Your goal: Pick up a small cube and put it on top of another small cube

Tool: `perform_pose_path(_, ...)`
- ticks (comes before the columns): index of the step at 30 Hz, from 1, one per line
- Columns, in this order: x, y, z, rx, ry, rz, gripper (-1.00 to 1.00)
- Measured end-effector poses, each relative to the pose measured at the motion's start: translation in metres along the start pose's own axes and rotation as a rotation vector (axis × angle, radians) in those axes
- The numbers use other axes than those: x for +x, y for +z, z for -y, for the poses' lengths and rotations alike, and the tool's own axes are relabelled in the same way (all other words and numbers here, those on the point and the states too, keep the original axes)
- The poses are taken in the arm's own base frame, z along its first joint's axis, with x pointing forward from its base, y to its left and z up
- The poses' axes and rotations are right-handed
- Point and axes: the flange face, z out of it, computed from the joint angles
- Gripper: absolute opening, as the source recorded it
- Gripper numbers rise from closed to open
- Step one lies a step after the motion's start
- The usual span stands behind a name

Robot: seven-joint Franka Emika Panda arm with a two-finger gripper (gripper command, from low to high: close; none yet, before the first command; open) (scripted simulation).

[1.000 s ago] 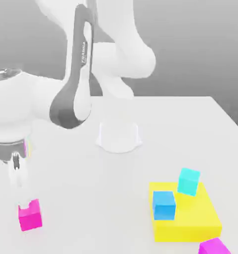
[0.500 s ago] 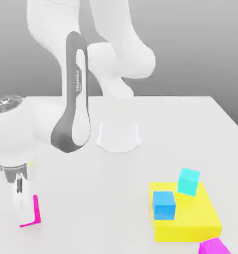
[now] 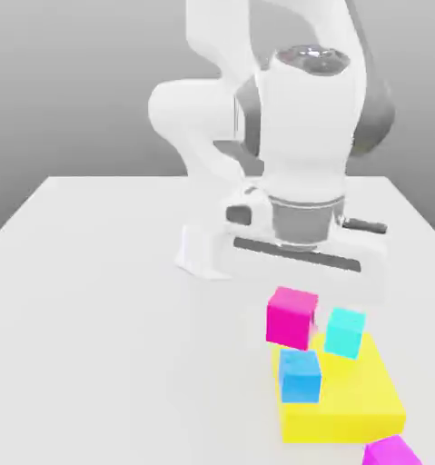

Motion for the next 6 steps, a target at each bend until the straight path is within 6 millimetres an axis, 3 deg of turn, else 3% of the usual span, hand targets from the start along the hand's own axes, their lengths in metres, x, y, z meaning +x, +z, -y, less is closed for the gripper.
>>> perform_pose_path(2, -0.001, 0.023, 0.000, 0.000, -0.003, -0.001, -1.00)
perform_pose_path(3, -0.002, 0.033, -0.001, 0.000, -0.003, 0.001, 1.00)
perform_pose_path(6, -0.002, 0.033, -0.001, 0.000, -0.003, 0.001, 1.00)
